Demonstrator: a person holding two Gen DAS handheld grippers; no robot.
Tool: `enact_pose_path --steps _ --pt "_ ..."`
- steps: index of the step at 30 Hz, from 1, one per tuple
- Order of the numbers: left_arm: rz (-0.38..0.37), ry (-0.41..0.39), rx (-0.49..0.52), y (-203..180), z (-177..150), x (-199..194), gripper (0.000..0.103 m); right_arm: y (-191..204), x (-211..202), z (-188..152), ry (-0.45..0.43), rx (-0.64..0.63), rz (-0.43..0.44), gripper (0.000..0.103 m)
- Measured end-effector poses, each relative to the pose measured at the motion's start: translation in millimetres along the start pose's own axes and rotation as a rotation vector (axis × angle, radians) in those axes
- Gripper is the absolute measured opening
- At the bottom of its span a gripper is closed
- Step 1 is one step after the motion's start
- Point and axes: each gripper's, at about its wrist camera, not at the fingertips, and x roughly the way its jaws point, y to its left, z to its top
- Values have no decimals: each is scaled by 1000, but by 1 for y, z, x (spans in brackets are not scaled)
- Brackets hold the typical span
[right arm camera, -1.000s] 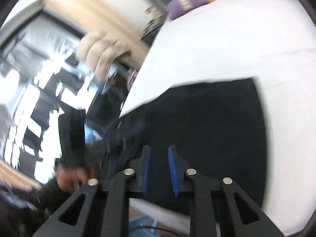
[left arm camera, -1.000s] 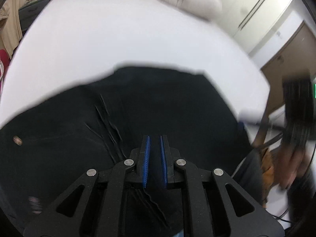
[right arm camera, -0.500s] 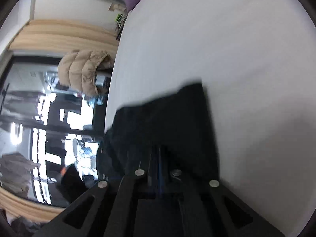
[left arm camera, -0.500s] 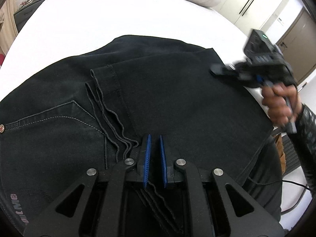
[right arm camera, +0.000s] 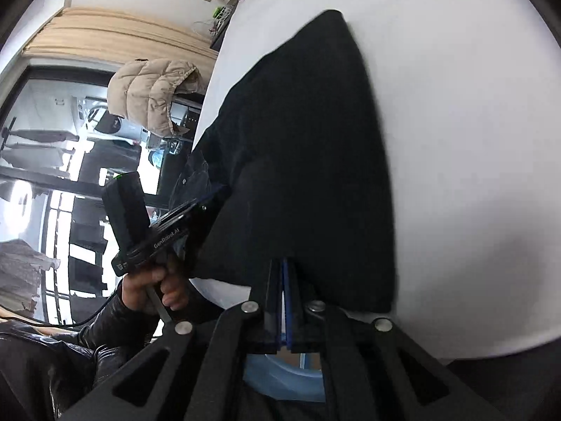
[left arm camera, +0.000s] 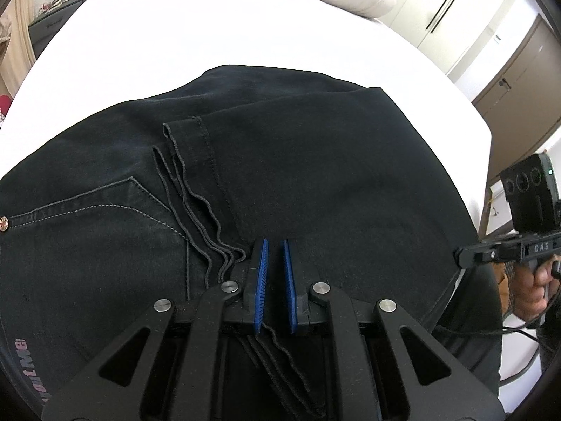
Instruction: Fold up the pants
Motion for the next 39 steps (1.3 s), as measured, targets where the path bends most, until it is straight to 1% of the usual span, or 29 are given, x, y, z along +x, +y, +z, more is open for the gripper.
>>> enact_pose_path --steps 3,6,8,9,10,11,12,13,14,15,16,17,18,19,20,21,22,24,25,28,29,31,35,37,38,39 --pt "-2 -9 -2 1 -1 -3 9 -16 3 0 -17 39 29 0" --pt "-14 -29 -11 2 -3 -9 10 -31 6 -2 -49 78 99 0" --pt "-35 -49 -40 5 -6 -19 10 -25 2 -5 -65 72 87 0" --pt "-45 -59 -60 7 -8 -26 10 -14 -3 -6 -82 33 57 12" --pt "-43 -82 -84 9 -10 -40 10 -4 -10 -9 -107 -1 43 27" --pt "-31 -101 -95 11 -12 -50 10 2 -19 -11 -136 -21 58 67" --pt "-22 -123 -105 14 -15 -61 10 16 -29 -14 -195 -35 97 88" --pt "-11 -151 -127 20 -20 -77 18 25 -36 -15 -245 -48 119 91" --pt "5 -165 -147 25 -24 -87 25 34 -42 -15 -290 -70 133 91" --pt "20 -179 -173 30 -28 -97 50 43 -43 -13 -311 -95 148 90" --pt "33 -213 -221 39 -36 -112 78 51 -40 -9 -308 -102 151 89" --pt "41 -242 -262 46 -43 -124 84 56 -35 -5 -299 -103 145 85" --pt "49 -266 -297 53 -50 -134 85 62 -26 0 -280 -104 152 81" --pt "76 -274 -324 59 -56 -144 86 67 -17 4 -263 -109 169 80" --pt "153 -234 -322 63 -60 -148 86 73 -7 7 -242 -117 180 78" --pt "230 -192 -316 65 -61 -150 86 78 3 10 -227 -124 170 77" --pt "284 -191 -344 69 -67 -158 86 83 14 14 -206 -123 167 75" --pt "303 -200 -382 75 -72 -167 86 90 30 18 -174 -120 176 70" --pt "318 -202 -375 75 -72 -170 86 96 40 21 -157 -121 178 70" --pt "349 -204 -373 73 -73 -177 86 116 64 32 -100 -155 162 63" --pt "366 -197 -368 72 -74 -177 86 119 66 33 -85 -172 158 62" --pt "367 -189 -373 72 -75 -174 86 129 78 43 -43 -200 156 62" --pt "375 -185 -392 76 -77 -176 86 137 111 64 40 -204 116 62" --pt "389 -187 -395 77 -78 -178 86 127 124 70 47 -186 52 62" --pt "391 -187 -398 77 -79 -179 86 119 132 72 55 -160 8 65" --pt "392 -184 -402 78 -80 -179 86 104 144 72 74 -108 -36 59"
